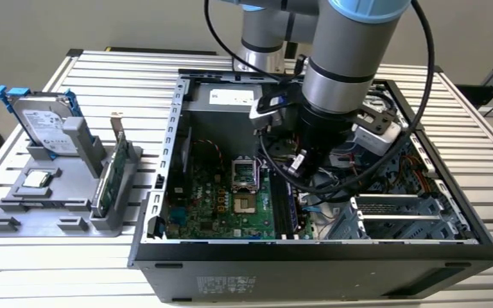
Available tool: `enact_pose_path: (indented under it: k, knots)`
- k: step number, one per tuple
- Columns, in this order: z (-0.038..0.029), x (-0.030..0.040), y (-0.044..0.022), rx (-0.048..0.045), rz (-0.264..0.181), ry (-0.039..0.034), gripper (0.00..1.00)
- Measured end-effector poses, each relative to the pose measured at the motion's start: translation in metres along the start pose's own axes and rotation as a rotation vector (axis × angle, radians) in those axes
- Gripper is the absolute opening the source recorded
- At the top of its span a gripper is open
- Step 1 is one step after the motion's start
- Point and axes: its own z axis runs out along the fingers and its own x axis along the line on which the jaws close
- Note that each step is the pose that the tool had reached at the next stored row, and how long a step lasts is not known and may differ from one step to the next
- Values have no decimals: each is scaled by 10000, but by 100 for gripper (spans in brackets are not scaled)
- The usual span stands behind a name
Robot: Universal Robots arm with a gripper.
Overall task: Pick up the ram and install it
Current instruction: 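Press down the ram until it locks into place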
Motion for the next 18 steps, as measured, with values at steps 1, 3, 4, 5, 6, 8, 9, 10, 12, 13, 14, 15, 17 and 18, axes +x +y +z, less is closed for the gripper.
enact_pose_path:
  k: [1,3,4,5,6,8,9,10,12,13,14,15,17,18]
  knots:
    - [0,0,0,-4,-130,5,0]
    - [0,-1,-1,-11,-389,16,0]
    - [0,-1,-1,-16,-525,20,0]
    - [0,-1,-1,-19,-657,27,0]
    - [0,-1,-1,-24,-778,32,0]
    - [0,-2,-2,-33,-1048,44,0]
    - [0,-2,-3,-38,-1177,50,0]
    - [0,-3,-3,-43,-1303,56,0]
    - [0,-3,-4,-52,-1549,68,0]
    - [0,-4,-4,-58,-1691,75,0]
    - [0,-4,-5,-64,-1825,81,0]
    - [0,-4,-5,-69,-1956,88,0]
    - [0,-4,-5,-77,-2223,99,0]
    - [0,-4,-5,-80,-2353,103,0]
